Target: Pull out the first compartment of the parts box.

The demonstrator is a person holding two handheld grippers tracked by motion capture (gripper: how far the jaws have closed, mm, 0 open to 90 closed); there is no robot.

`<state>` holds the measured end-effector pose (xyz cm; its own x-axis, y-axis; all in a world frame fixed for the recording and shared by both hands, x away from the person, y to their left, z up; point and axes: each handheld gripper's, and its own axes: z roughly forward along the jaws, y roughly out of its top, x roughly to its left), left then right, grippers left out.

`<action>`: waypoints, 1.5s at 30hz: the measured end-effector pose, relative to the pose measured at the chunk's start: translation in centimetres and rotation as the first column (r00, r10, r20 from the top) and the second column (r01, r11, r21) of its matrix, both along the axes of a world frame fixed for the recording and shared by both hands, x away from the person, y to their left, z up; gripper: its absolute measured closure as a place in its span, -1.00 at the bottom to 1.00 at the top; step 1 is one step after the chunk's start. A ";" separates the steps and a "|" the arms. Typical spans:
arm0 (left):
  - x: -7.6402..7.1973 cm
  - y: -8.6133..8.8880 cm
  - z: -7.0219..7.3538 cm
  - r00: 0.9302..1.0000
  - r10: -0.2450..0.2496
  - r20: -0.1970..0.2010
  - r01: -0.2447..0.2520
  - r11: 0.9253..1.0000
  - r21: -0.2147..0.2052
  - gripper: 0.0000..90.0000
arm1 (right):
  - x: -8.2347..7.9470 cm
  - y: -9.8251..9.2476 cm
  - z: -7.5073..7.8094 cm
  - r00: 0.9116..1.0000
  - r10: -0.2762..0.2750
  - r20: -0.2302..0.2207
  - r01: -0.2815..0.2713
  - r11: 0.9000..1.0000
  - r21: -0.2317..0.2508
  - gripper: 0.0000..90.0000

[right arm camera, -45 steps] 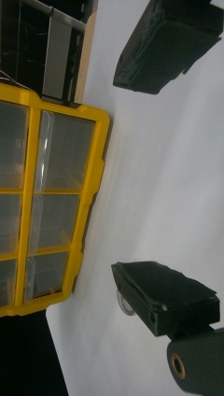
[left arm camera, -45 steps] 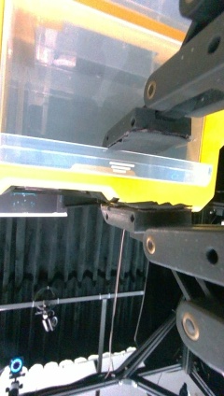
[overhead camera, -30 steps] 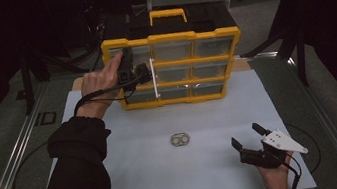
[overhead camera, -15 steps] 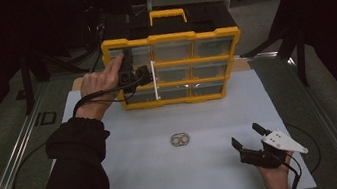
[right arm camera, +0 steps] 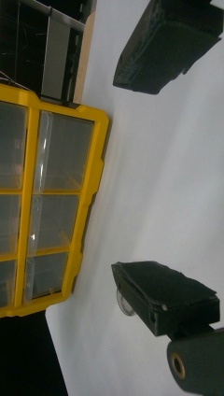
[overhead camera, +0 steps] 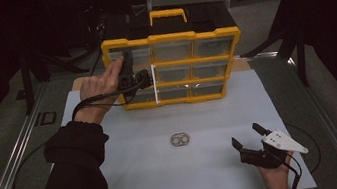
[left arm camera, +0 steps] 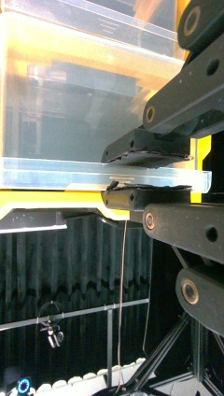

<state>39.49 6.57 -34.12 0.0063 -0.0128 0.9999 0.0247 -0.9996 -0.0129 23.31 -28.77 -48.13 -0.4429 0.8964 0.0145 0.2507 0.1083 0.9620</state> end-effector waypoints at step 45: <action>-4.4 -0.3 0.1 1.000 -0.005 0.015 0.004 1.000 0.024 0.79 | 0.0 0.0 0.0 1.000 -0.012 -0.006 0.012 1.000 -0.001 -0.79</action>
